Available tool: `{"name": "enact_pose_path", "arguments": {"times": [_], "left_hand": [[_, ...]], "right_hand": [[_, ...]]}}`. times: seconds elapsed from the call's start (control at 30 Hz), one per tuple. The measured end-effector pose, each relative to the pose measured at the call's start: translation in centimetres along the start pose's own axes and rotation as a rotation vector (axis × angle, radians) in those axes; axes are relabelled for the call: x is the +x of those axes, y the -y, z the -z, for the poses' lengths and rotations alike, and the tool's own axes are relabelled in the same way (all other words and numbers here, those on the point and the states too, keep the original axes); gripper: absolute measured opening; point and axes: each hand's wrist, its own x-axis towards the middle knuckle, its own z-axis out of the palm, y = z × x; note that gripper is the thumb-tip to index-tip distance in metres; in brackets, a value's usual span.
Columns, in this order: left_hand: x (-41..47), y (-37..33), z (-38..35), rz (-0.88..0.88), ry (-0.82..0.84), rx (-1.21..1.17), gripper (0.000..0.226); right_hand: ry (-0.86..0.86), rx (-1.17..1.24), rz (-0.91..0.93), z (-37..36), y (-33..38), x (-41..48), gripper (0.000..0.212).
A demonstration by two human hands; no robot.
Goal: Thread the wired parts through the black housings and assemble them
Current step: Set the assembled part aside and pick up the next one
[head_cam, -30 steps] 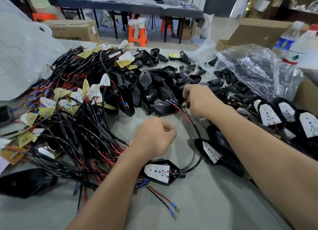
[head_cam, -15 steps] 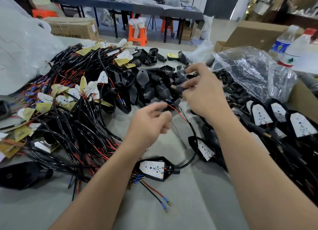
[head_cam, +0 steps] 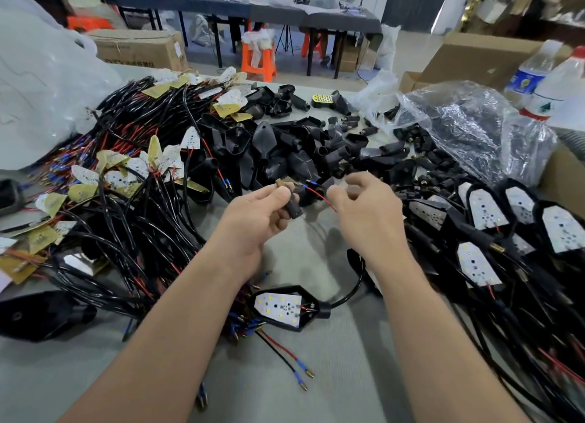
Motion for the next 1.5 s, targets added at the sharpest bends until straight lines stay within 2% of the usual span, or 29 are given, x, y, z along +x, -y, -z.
{"name": "enact_pose_path", "arguments": {"times": [0.07, 0.17, 0.27, 0.37, 0.47, 0.53, 0.6, 0.77, 1.0, 1.23, 1.5], "left_hand": [[0.2, 0.0, 0.3, -0.005, 0.027, -0.011, 0.022], [0.4, 0.2, 0.5, -0.005, 0.058, 0.004, 0.022], [0.4, 0.3, 0.3, 0.007, 0.065, 0.002, 0.021], [0.1, 0.0, 0.0, 0.037, 0.052, -0.100, 0.024], [-0.1, -0.5, 0.0, 0.059, 0.041, -0.232, 0.038], [-0.1, -0.8, 0.1, 0.053, 0.014, -0.305, 0.032], [-0.1, -1.1, 0.3, 0.041, -0.025, -0.353, 0.023], [0.0, -1.4, 0.5, 0.037, -0.070, -0.380, 0.023], [-0.1, -1.2, 0.4, -0.031, -0.032, -0.276, 0.019], [-0.3, -1.5, 0.7, -0.084, -0.064, -0.247, 0.017], [-0.1, -1.3, 0.8, -0.194, -0.184, -0.051, 0.013]], "right_hand": [[0.044, 0.047, -0.095, -0.4, 0.0, 0.2, 0.043], [0.150, 0.306, -0.204, -0.3, -0.1, 0.7, 0.015], [0.264, 0.604, -0.280, 0.5, -0.3, 0.7, 0.016], [0.326, 0.699, -0.271, 1.2, -0.5, 0.0, 0.016], [0.337, 0.664, -0.233, 1.8, -0.9, -0.5, 0.010], [0.336, 0.644, -0.202, 2.0, -0.9, -0.7, 0.010], [0.327, 0.670, -0.202, 1.9, -0.7, -0.9, 0.019], [0.308, 0.715, -0.198, 1.8, -0.4, -1.2, 0.023], [0.282, 0.731, -0.183, 1.8, -0.2, -1.3, 0.028], [0.265, 0.730, -0.188, 1.7, -0.1, -1.5, 0.029], [0.311, 0.790, -0.117, 1.8, 0.1, -1.7, 0.019]]}}
